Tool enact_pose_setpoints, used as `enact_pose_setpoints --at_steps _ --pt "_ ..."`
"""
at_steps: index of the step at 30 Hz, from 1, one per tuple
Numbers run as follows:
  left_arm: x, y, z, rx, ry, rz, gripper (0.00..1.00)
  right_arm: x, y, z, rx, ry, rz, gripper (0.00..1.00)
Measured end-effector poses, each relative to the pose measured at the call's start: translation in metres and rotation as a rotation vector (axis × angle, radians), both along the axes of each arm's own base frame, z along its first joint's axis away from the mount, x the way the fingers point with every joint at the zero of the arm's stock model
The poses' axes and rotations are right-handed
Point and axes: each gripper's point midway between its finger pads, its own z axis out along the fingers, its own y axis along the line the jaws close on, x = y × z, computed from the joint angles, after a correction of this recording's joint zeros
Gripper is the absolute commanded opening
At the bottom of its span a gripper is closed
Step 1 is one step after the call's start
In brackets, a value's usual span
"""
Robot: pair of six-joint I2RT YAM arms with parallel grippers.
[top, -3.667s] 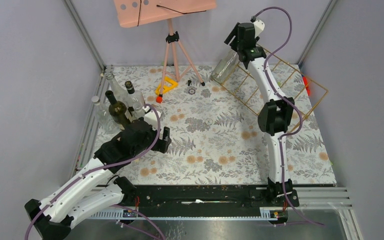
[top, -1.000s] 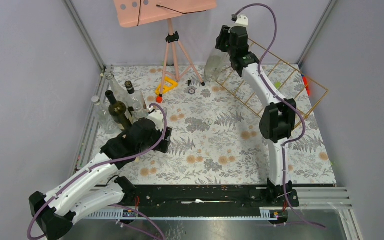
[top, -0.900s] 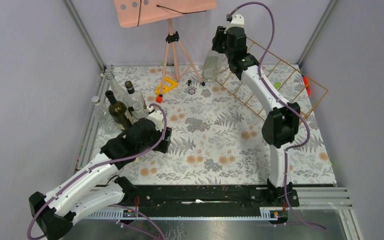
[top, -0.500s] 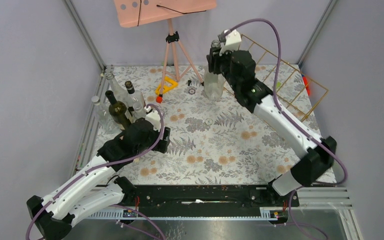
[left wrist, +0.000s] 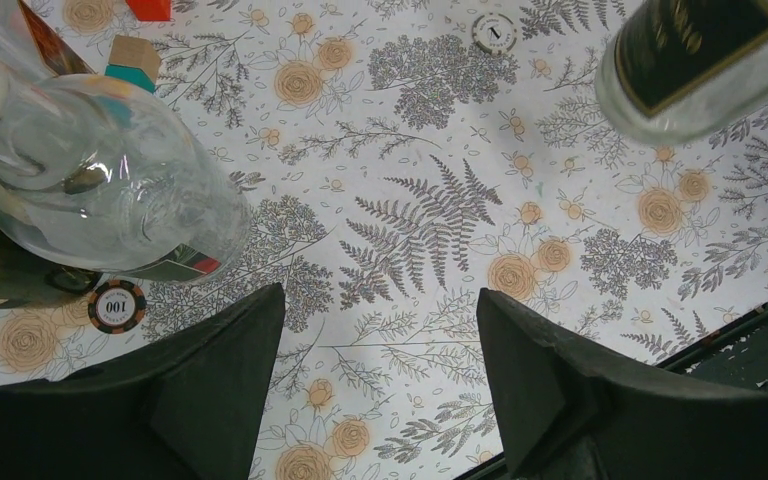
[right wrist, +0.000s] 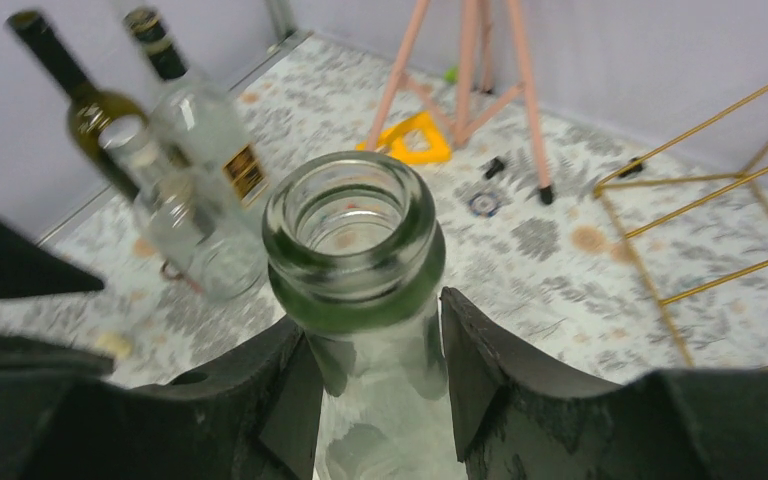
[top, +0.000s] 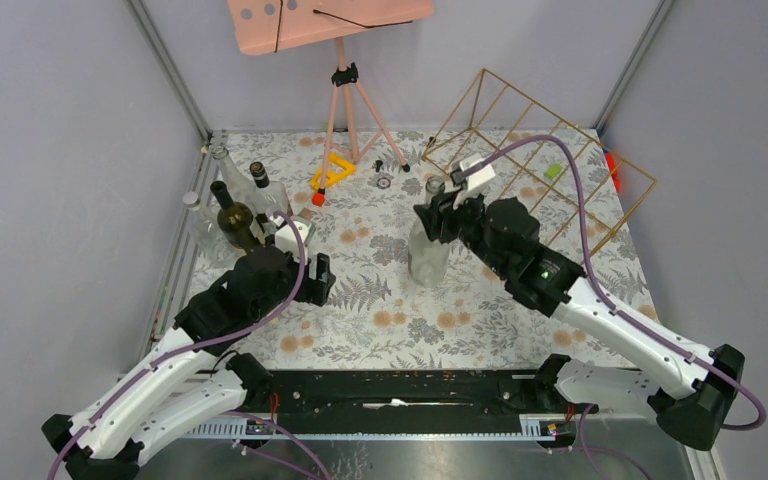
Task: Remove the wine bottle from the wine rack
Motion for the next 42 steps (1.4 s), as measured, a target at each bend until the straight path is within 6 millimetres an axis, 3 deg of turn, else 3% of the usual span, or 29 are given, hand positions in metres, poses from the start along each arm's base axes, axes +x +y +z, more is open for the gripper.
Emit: enact_pose_setpoints --at_steps 9,14,17,24,32,35,39,42 --pt "-0.002 0.000 0.005 -0.021 -0.017 -0.008 0.76 -0.070 0.041 -0.067 -0.035 0.108 0.230 0.00" --pt "-0.003 -0.001 0.007 -0.028 -0.021 -0.012 0.76 -0.096 0.055 -0.104 -0.077 0.126 0.324 0.00" --pt "-0.003 -0.001 0.007 -0.029 -0.020 -0.014 0.76 -0.102 0.060 -0.104 -0.075 0.099 0.354 0.02" --pt "-0.004 -0.003 0.006 -0.032 -0.016 -0.024 0.76 -0.107 0.066 -0.104 -0.050 0.076 0.381 0.33" --pt "-0.005 -0.004 0.006 -0.035 -0.014 -0.030 0.76 -0.107 0.066 -0.103 -0.030 0.063 0.381 0.52" --pt "-0.005 -0.004 0.006 -0.036 -0.014 -0.031 0.77 -0.108 0.064 -0.103 -0.031 0.066 0.381 0.64" --pt "-0.005 -0.005 0.007 -0.039 -0.014 -0.035 0.76 -0.110 0.060 -0.086 0.009 0.033 0.380 0.79" --pt "-0.004 -0.006 0.009 -0.045 -0.021 -0.036 0.77 -0.110 0.057 -0.075 0.031 0.011 0.374 0.81"
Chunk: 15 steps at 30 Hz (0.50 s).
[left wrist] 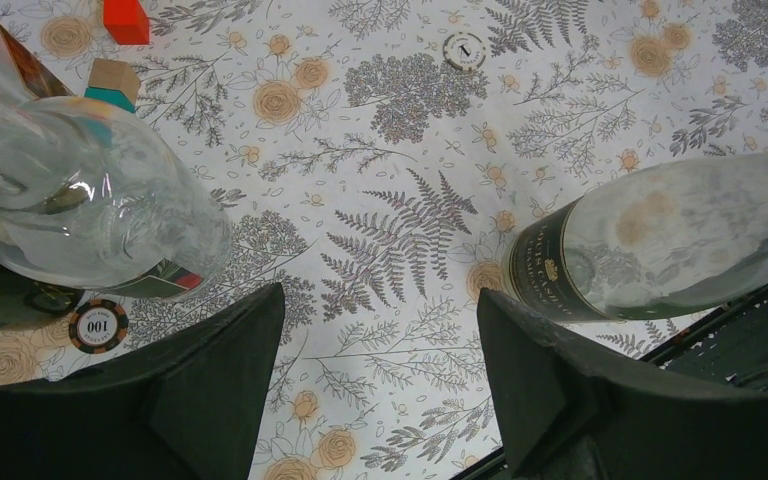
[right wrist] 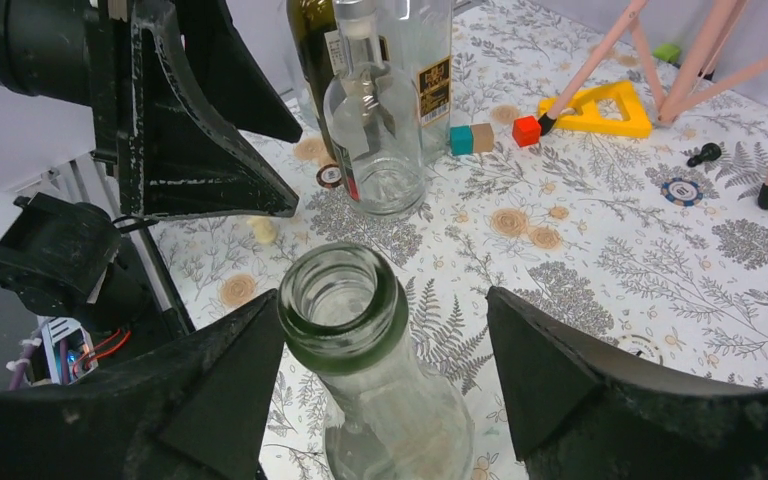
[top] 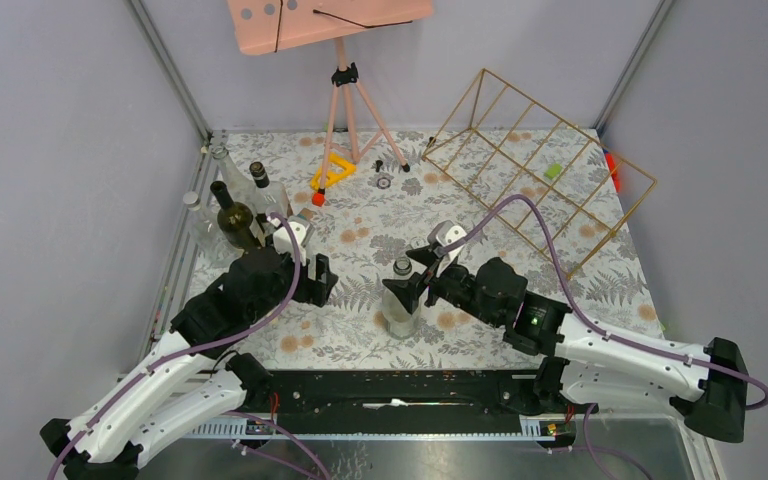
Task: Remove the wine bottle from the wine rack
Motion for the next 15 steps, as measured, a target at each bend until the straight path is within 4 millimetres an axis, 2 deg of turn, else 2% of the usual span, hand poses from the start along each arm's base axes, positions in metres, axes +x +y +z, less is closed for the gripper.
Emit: enact_pose_setpoints --at_steps 4,6,10,15 --pt "0.001 -0.002 0.002 -0.010 -0.007 -0.003 0.77 0.001 -0.001 0.012 0.002 -0.011 -0.005 0.81" --pt "0.000 -0.003 0.004 -0.018 -0.008 -0.014 0.77 0.000 0.000 0.024 0.004 -0.020 0.008 0.81" --pt "-0.003 -0.006 0.007 -0.036 -0.014 -0.033 0.77 -0.006 0.010 0.065 0.013 -0.038 0.065 0.80" --pt "-0.006 -0.008 0.024 -0.072 -0.043 -0.050 0.77 -0.009 0.017 0.113 0.021 -0.048 0.097 0.84"
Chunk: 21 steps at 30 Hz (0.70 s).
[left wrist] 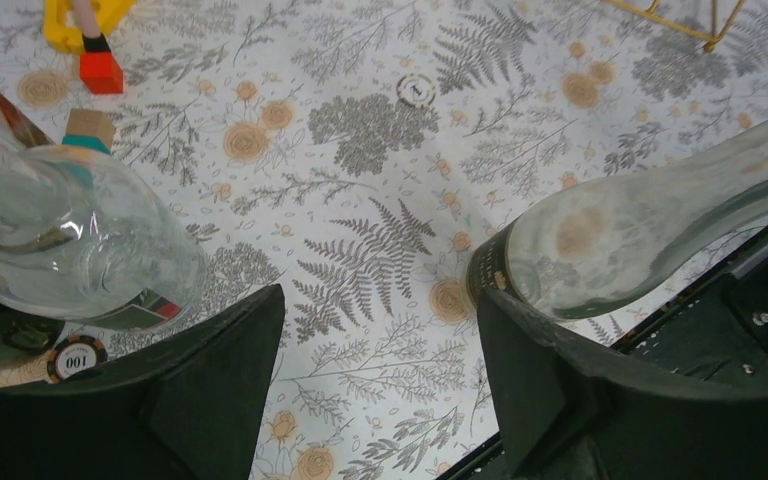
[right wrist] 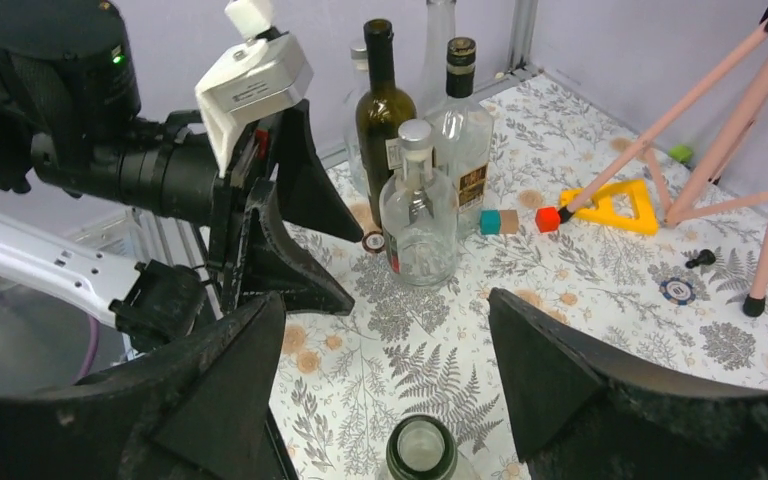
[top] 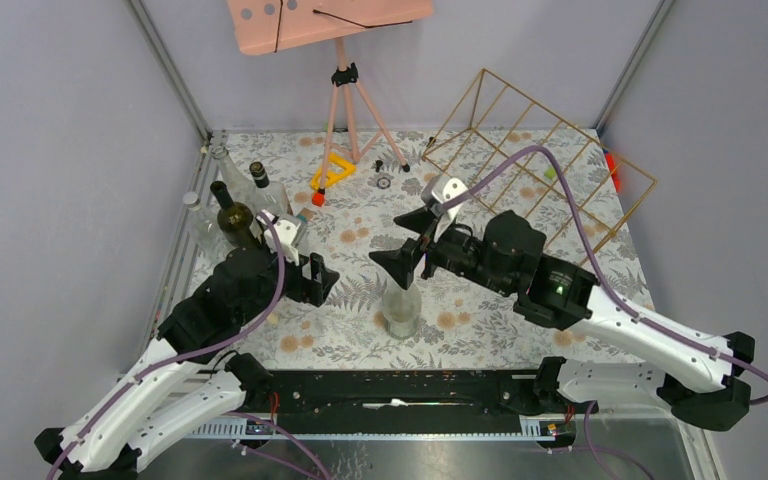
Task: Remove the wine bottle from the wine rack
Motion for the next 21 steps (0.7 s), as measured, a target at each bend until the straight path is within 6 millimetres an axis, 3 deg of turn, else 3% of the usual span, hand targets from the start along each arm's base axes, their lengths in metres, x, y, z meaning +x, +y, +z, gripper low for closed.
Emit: enact_pose_setpoints --at_steps 4,7,9,16,21 --pt "-0.003 -0.003 0.013 -0.030 -0.017 -0.025 0.76 0.009 0.000 0.017 -0.060 0.047 -0.046 0.86" --pt "-0.006 -0.008 0.017 -0.047 -0.012 -0.051 0.76 0.026 0.002 0.027 -0.120 0.123 -0.103 0.84" --pt "-0.009 -0.012 0.017 -0.056 -0.005 -0.073 0.77 0.044 -0.003 0.023 -0.148 0.188 -0.156 0.84" --pt "-0.023 -0.025 0.021 -0.095 0.006 -0.152 0.77 0.096 -0.069 -0.052 -0.192 0.549 -0.378 0.83" --pt "-0.038 -0.042 0.028 -0.131 0.000 -0.244 0.77 0.111 -0.148 -0.110 -0.084 0.799 -0.600 0.83"
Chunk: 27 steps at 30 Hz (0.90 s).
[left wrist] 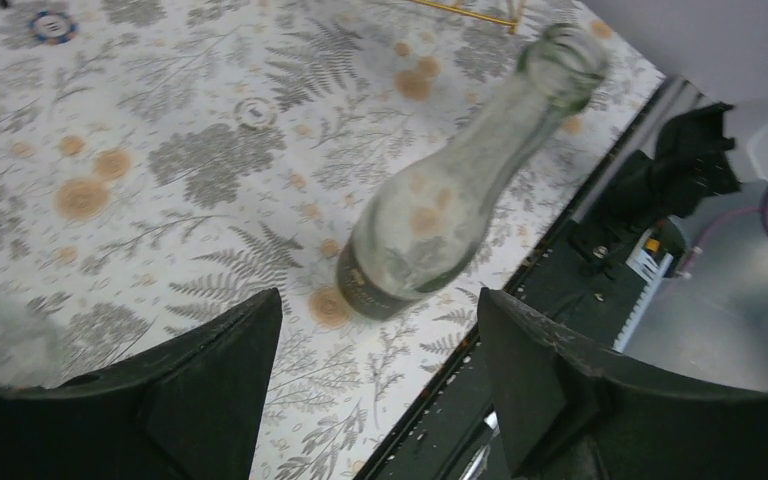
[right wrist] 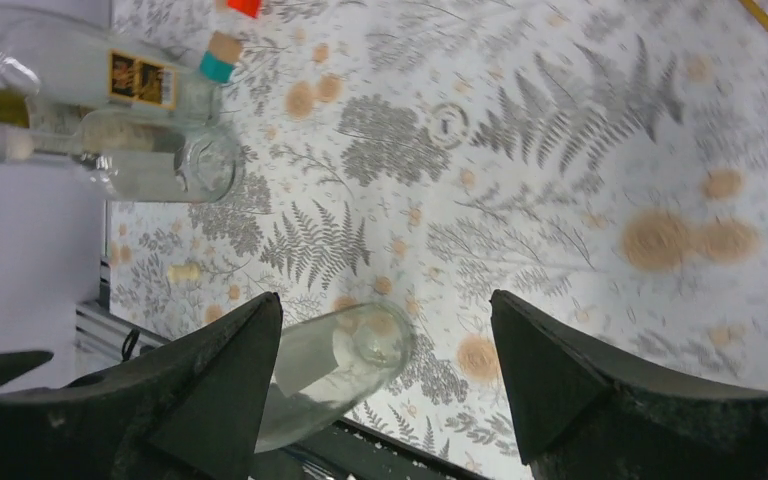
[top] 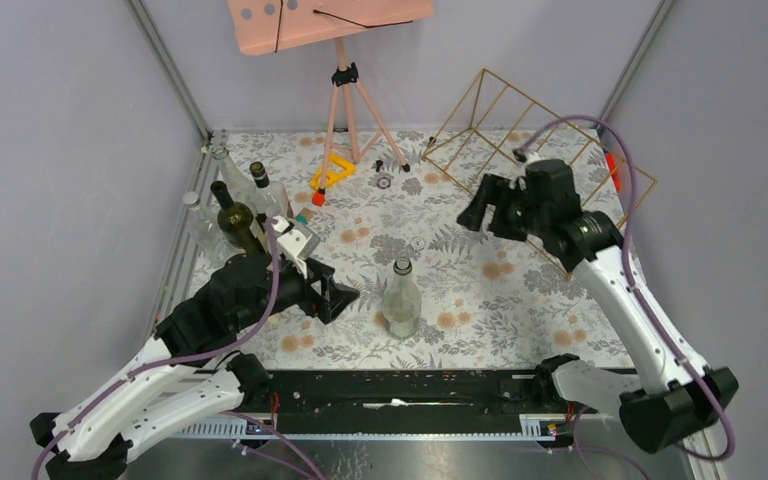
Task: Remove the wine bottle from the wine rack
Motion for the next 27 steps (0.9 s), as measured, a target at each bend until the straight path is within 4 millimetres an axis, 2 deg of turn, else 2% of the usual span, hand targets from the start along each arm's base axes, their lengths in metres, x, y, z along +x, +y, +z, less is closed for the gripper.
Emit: enact_pose_setpoints --at_steps 1,4,10,16,20,27 --pt "-0.004 -0.005 0.001 -0.007 -0.003 -0.025 0.77 -0.003 -0.013 -0.008 0.016 0.027 -0.043 0.83" --pt "-0.016 -0.021 0.002 -0.019 -0.006 -0.107 0.77 -0.018 -0.033 -0.022 0.053 0.060 -0.100 0.82" --pt "-0.031 -0.058 -0.009 0.027 -0.021 -0.228 0.79 -0.045 -0.032 -0.039 0.081 0.099 -0.047 0.80" --pt "-0.014 -0.081 -0.021 0.082 -0.065 -0.202 0.79 -0.060 -0.038 -0.060 0.046 0.125 -0.023 0.80" --pt "0.001 -0.087 -0.025 0.106 -0.094 -0.152 0.79 -0.068 -0.041 -0.065 0.037 0.121 -0.014 0.80" --pt "0.020 -0.102 -0.015 0.094 -0.138 -0.100 0.77 -0.074 -0.043 -0.075 0.016 0.126 -0.003 0.80"
